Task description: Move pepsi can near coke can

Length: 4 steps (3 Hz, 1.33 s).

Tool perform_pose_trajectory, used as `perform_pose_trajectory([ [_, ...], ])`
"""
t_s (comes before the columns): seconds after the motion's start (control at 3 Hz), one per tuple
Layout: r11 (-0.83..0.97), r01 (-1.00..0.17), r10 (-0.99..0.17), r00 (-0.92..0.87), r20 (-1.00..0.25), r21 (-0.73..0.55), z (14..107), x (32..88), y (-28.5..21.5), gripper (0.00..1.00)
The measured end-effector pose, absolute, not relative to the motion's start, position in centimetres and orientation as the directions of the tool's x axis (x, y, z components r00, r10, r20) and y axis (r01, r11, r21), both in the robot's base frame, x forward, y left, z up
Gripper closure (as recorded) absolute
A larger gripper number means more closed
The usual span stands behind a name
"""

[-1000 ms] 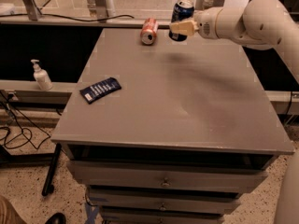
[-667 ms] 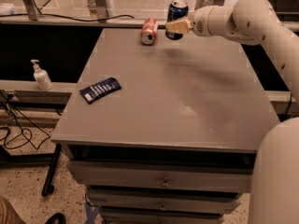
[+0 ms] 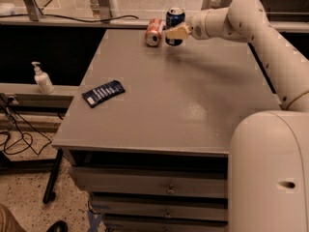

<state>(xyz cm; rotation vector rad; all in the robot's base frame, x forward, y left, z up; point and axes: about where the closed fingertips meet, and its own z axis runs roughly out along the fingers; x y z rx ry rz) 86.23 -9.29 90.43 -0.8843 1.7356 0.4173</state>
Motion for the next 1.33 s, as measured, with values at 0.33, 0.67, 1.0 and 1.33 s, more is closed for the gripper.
perform_pose_trajectory([
  [0.33,0.633,-0.758,-0.389,-0.132,-0.912,-0.16,89.1,87.0,-8.5,1.0],
  [0.67,0.616,-0.771,-0.412,-0.144,-0.9,-0.159,88.0,87.5,-8.2,1.0],
  [1.0,0.608,-0.782,-0.431,-0.176,-0.885,-0.14,87.1,87.7,-8.0,0.82],
  [1.33,0.603,-0.788,-0.443,-0.197,-0.874,-0.128,86.6,87.7,-8.0,0.59],
])
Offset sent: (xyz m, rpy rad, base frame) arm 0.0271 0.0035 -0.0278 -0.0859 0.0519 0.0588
